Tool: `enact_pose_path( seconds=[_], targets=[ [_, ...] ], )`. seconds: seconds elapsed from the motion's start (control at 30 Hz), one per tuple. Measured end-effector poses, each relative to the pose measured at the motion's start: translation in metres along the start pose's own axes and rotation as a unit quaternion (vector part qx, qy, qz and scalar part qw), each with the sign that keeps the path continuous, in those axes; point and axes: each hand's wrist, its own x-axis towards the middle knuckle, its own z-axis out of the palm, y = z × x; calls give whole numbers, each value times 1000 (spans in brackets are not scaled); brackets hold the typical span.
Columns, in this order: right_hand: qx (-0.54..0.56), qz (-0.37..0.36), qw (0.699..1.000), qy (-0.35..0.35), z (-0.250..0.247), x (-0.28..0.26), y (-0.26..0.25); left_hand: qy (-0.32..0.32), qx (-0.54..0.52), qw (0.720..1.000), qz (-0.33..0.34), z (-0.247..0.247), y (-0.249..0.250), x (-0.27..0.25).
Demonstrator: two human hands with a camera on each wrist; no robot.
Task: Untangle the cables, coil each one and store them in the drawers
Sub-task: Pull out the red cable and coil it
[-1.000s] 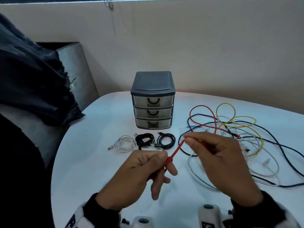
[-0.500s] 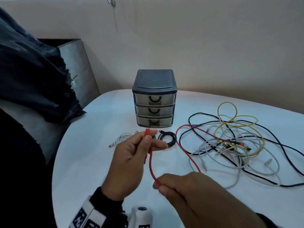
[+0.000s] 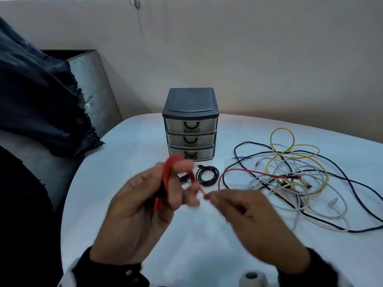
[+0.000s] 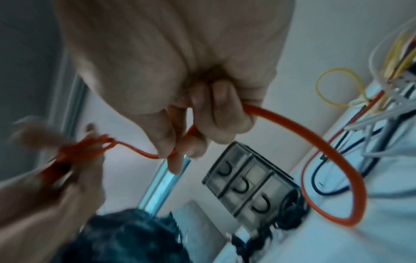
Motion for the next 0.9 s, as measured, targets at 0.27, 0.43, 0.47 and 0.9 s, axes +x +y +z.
enact_pose_path(
  seconds=[0.27, 0.43, 0.47, 0.9],
  targets=[
    [-111, -88, 981, -133, -2, -26, -26, 114, 527, 842, -16, -11, -13, 0],
    [-21, -70, 997, 24, -26, -17, -25, -4, 483, 863, -149, -1, -21, -11],
    [7, -61, 996, 61, -28, -13, -22, -23, 406, 897, -172, 4, -20, -12],
    [-68, -55, 987, -134, 33, -28, -5, 222, 334, 913, 68, -17, -14, 4]
  ],
)
